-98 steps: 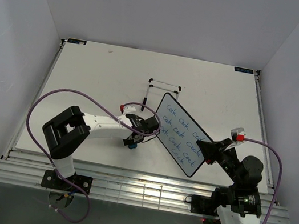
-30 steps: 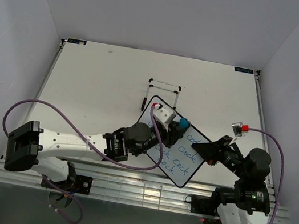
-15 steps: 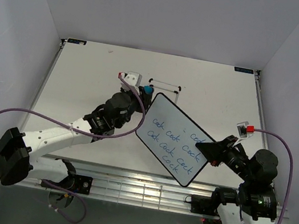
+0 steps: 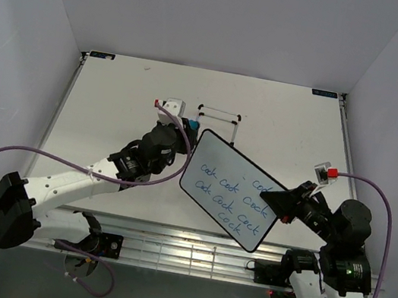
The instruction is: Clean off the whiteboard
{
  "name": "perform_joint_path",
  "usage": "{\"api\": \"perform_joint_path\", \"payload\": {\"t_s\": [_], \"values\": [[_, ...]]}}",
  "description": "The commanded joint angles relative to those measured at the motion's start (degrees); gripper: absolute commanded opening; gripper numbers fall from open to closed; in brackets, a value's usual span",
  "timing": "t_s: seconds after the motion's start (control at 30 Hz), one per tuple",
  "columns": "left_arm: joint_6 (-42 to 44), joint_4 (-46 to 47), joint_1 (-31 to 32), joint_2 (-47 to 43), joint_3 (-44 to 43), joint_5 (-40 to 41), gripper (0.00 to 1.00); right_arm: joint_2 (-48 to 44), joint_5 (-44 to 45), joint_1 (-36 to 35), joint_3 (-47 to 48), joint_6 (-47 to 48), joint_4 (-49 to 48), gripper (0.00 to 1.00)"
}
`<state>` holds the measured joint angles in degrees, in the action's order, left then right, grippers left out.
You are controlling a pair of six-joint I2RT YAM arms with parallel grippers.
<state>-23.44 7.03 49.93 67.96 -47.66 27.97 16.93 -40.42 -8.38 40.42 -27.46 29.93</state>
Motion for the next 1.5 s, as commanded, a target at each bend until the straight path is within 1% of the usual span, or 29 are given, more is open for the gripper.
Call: {"api": "perform_joint_path", "payload": {"t_s": [0.0,0.03,0.07,0.13,0.2,0.23,0.27,0.3,0.33,0.37,0.43,0.47,0.53,0.57,0.67,0.83,0.93,0.97,1.07,1.13,1.2,1.27,1.3,1.33,1.37,1.47], "values": [[-11.2,-14.6,1.0,-1.5,-4.4,12.5,0.12,-0.1,10.0,-0.3,4.9,4.4,0.8,0.08],[-12.4,-19.2,0.9,-1.3,-5.2,14.5,0.11,-0.1,12.7,-0.3,5.0,5.6,1.6,0.08],[-13.6,-20.2,0.8,-2.0,-5.9,16.3,0.11,-0.1,13.3,-0.3,4.8,5.8,2.1,0.08],[-12.1,-18.0,0.8,-3.3,-5.2,14.4,0.12,-0.3,12.1,-0.3,3.8,5.8,1.1,0.08],[-11.7,-16.4,0.9,-5.6,-3.5,10.6,0.12,-0.5,11.3,-0.3,1.7,4.4,0.0,0.08],[-11.1,-13.3,0.9,-6.3,-2.7,8.9,0.12,-0.7,10.9,-0.3,1.0,3.9,-1.5,0.08],[-10.3,-10.8,1.1,-7.3,-1.6,4.6,0.12,-0.9,10.4,-0.3,0.3,2.9,-2.5,0.08],[-8.3,-8.1,1.4,-9.0,1.7,1.9,0.13,-1.1,7.8,-0.3,-1.4,2.1,-3.9,0.08],[-6.8,0.1,1.6,-9.6,3.6,-1.2,0.13,-1.3,6.2,-0.3,-2.4,1.1,-7.7,0.08],[-6.3,2.7,2.6,-9.8,5.1,-7.2,0.14,-1.5,4.5,-0.3,-3.3,-1.3,-9.9,0.08],[-3.6,9.1,4.4,-8.2,7.5,-10.3,0.13,-1.4,1.9,-0.2,-5.4,-3.6,-12.9,0.08],[-2.3,10.9,7.3,-7.2,7.8,-10.8,0.14,-1.4,1.8,-0.3,-5.8,-4.3,-14.4,0.08],[1.1,15.0,10.4,-3.9,8.0,-10.7,0.13,-1.5,1.8,-0.3,-6.6,-6.5,-15.7,0.08],[1.8,16.3,13.3,-2.8,8.0,-10.4,0.13,-1.9,1.8,-0.2,-7.0,-7.2,-17.0,0.08],[3.3,19.2,17.3,1.9,7.1,-8.5,0.13,-2.3,1.4,-0.3,-8.0,-9.8,-18.8,0.08],[5.3,20.3,22.0,7.9,3.1,-6.0,0.13,-1.9,-2.3,-0.2,-8.9,-12.1,-21.3,0.08],[7.5,20.2,25.8,11.5,-0.4,-3.4,0.13,-2.1,-3.6,-0.3,-9.0,-12.1,-21.8,0.08],[8.1,20.2,27.8,13.0,-2.1,-1.3,0.14,-2.3,-3.8,-0.3,-9.0,-11.9,-21.8,0.08],[9.7,19.6,30.2,15.0,-4.4,1.4,0.14,-2.6,-4.7,-0.3,-9.2,-11.9,-21.8,0.08],[9.8,18.6,30.7,16.5,-6.4,1.9,0.14,-2.7,-5.0,-0.3,-9.2,-11.9,-21.7,0.08],[9.6,17.1,30.8,17.6,-8.0,4.3,0.14,-2.9,-5.3,-0.3,-9.0,-11.9,-21.6,0.08],[10.1,15.9,30.7,18.4,-8.9,7.3,0.14,-3.0,-5.4,-0.3,-8.5,-12.0,-21.4,0.08],[10.1,14.2,30.5,18.9,-9.6,10.2,0.14,-3.1,-5.5,-0.2,-7.7,-11.7,-21.1,0.08],[9.7,13.3,30.1,19.2,-10.4,11.0,0.14,-3.1,-5.7,-0.3,-7.2,-11.5,-20.4,0.08],[8.9,12.1,28.7,19.1,-10.7,11.6,0.14,-3.0,-5.9,-0.3,-6.8,-11.2,-19.6,0.08],[6.7,10.3,25.3,17.4,-10.1,9.7,0.14,-3.2,-6.9,-0.2,-5.5,-10.8,-18.5,0.08]]}}
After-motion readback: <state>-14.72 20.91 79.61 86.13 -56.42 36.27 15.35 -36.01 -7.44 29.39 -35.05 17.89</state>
